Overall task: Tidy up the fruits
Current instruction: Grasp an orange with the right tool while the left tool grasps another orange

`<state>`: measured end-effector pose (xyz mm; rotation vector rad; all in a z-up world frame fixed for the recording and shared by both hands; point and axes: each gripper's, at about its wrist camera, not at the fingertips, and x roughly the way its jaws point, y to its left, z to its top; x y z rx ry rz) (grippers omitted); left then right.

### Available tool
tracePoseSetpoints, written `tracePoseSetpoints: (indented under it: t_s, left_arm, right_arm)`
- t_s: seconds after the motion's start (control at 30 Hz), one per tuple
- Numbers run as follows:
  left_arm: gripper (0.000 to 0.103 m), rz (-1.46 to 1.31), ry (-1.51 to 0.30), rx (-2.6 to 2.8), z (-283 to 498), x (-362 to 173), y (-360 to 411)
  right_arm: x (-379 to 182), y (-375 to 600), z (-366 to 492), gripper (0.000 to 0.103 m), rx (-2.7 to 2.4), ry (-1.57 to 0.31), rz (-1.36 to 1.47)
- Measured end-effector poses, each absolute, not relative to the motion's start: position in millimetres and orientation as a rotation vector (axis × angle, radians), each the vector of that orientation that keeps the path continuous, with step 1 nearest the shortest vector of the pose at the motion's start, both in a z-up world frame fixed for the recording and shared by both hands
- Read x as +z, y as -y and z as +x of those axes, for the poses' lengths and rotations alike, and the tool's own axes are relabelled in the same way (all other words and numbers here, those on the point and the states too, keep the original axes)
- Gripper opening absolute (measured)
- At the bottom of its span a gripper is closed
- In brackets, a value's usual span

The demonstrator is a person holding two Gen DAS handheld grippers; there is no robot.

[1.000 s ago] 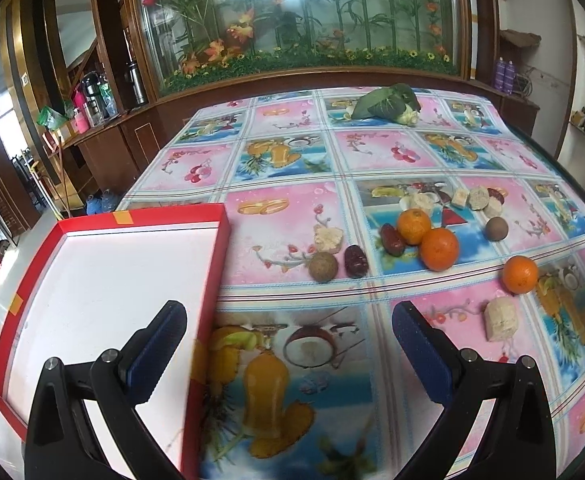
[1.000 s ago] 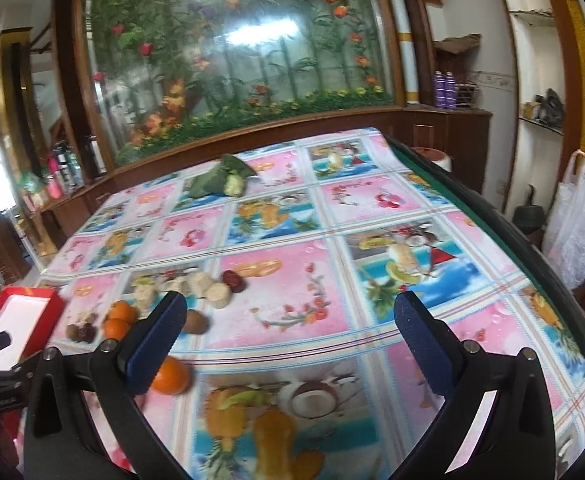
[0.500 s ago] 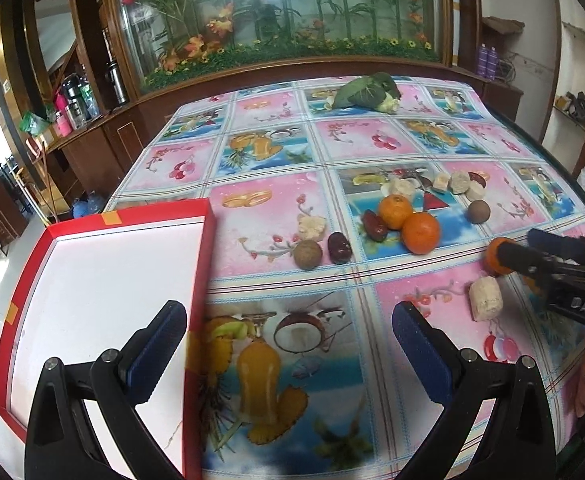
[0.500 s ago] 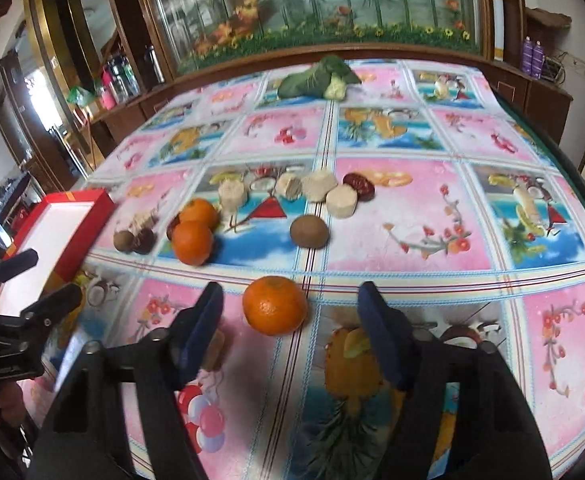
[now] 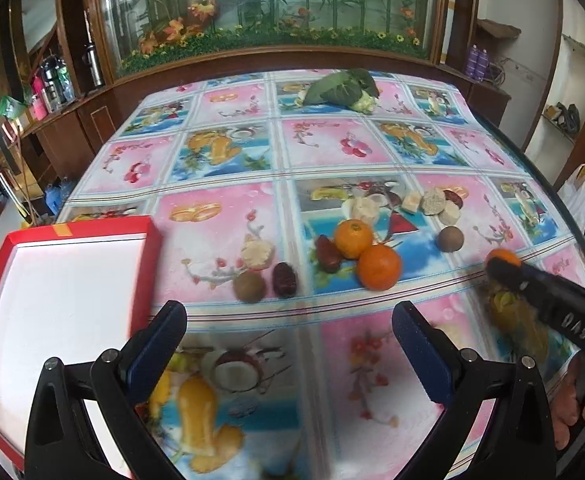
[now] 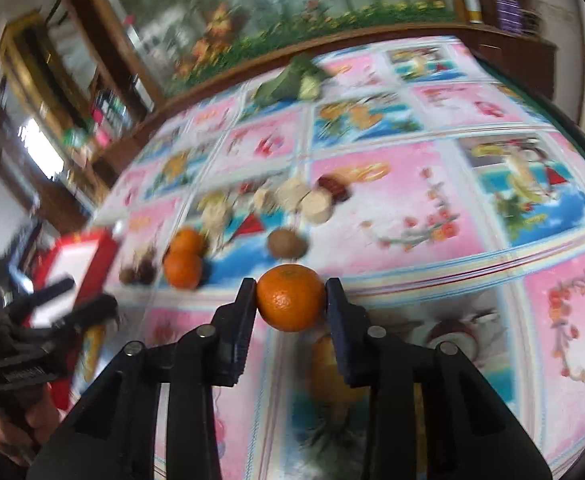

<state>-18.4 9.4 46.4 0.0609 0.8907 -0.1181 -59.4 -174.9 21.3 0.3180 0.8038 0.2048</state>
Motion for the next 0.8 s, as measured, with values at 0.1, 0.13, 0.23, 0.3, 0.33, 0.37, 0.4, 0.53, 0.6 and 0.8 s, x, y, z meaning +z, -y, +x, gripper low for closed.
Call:
tracePoseSetpoints:
  t_s: [0.1,0.13,0.23,0.3,0.33,0.37,0.4,0.53,0.6,0.8]
  left_arm:
    - [0.102,0.059,-0.917,-0.14,-7.8,40.3,9.2]
    - [0.102,0.059,-0.922,-0.138,-5.2,38.9,13.0]
    - [0.102,0.055,-0.947,-0.133,6.1,31.2,25.6]
    - [0.101,0.041,-0.974,-0.141,12.0,24.8,31.4]
    - [0.1,0.037,-0.979,-0.141,13.9,23.0,33.4]
    - [0.1,0.037,-0.987,-0.135,15.9,20.0,35.1]
    - [0.099,0.042,-0.987,-0.123,17.0,18.2,36.3]
    - [0.08,0.052,-0.961,-0.119,18.3,20.1,39.1]
    - [0.07,0.038,-0.96,-0.141,19.4,20.6,39.4]
    - [0.039,0.077,-0.965,-0.182,14.4,14.0,46.9]
  right_arm:
    - [32.4,190.2,-70.6,0.037,0.091,-0.724,0.314]
    - [35.1,193.8,-73.3,0.037,0.086,-0.707,0.33]
    - [40.1,197.6,-75.0,0.037,0.094,-0.684,0.354]
    - [42.4,196.9,-74.3,0.037,0.105,-0.678,0.358]
    - [43.2,197.6,-73.2,0.037,0.111,-0.678,0.363]
    - [43.2,198.3,-73.1,0.037,0.117,-0.678,0.37]
    - [42.8,198.6,-72.6,0.037,0.121,-0.679,0.377]
    - [40.6,198.9,-73.1,0.037,0.128,-0.684,0.381]
    - [40.3,199.0,-73.0,0.037,0.132,-0.687,0.384]
    - [40.5,199.2,-73.2,0.038,0.125,-0.682,0.381]
